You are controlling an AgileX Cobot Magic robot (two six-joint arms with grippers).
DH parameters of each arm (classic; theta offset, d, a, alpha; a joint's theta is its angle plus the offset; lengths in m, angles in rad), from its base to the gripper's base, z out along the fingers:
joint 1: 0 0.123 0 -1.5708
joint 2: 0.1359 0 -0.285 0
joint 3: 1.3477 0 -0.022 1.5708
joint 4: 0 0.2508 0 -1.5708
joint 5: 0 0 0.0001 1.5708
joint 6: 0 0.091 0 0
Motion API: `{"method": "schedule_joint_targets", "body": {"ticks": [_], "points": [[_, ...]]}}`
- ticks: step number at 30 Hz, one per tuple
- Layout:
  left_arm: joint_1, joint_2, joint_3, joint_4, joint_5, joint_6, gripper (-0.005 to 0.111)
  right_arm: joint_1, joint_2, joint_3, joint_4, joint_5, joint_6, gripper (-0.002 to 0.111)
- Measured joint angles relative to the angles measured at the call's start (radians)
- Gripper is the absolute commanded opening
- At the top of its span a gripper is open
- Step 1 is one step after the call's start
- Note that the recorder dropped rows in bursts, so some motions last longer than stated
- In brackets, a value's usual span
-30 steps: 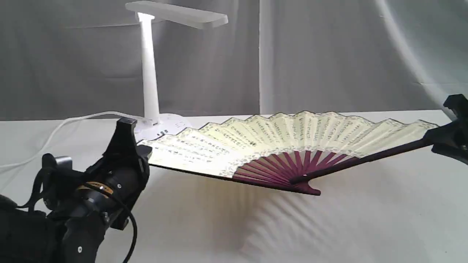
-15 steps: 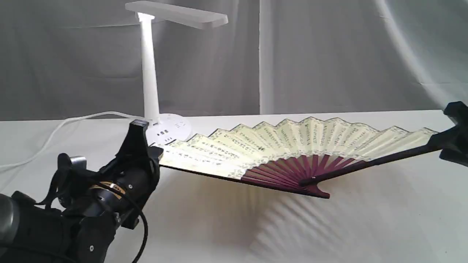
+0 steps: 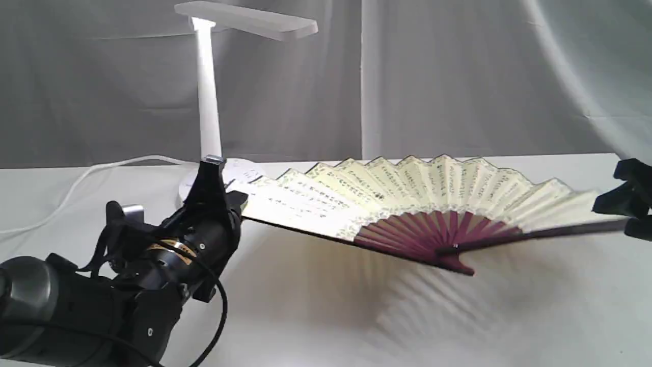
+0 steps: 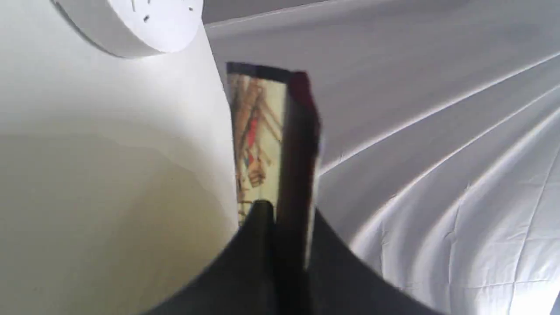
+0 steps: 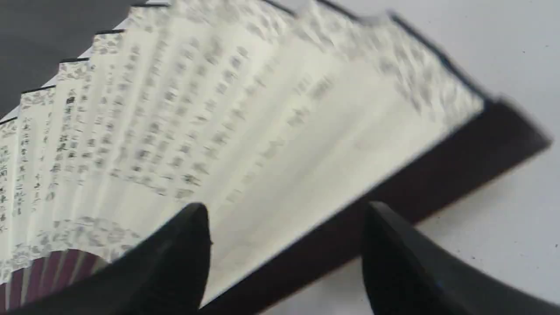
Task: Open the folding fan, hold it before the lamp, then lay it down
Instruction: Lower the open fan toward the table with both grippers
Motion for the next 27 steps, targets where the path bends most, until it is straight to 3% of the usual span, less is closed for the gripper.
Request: {"method": "schedule_joint_targets", "body": {"ticks": [8,21,27], "points": [[0.000,0.058,-0.006,0.034,0.016,0.003,0.000,0.000,0.000,0.000,-0.004,-0.014,-0.002,0.056],[0.000,0.146,-0.054,0.209,0.014,-0.021,0.000,0.000,0.000,0.000,0.001,0.032,-0.004,0.056],[0.000,0.168,-0.076,0.235,0.017,-0.016,0.015,0.000,0.000,0.000,0.002,0.108,-0.011,0.056]]}}
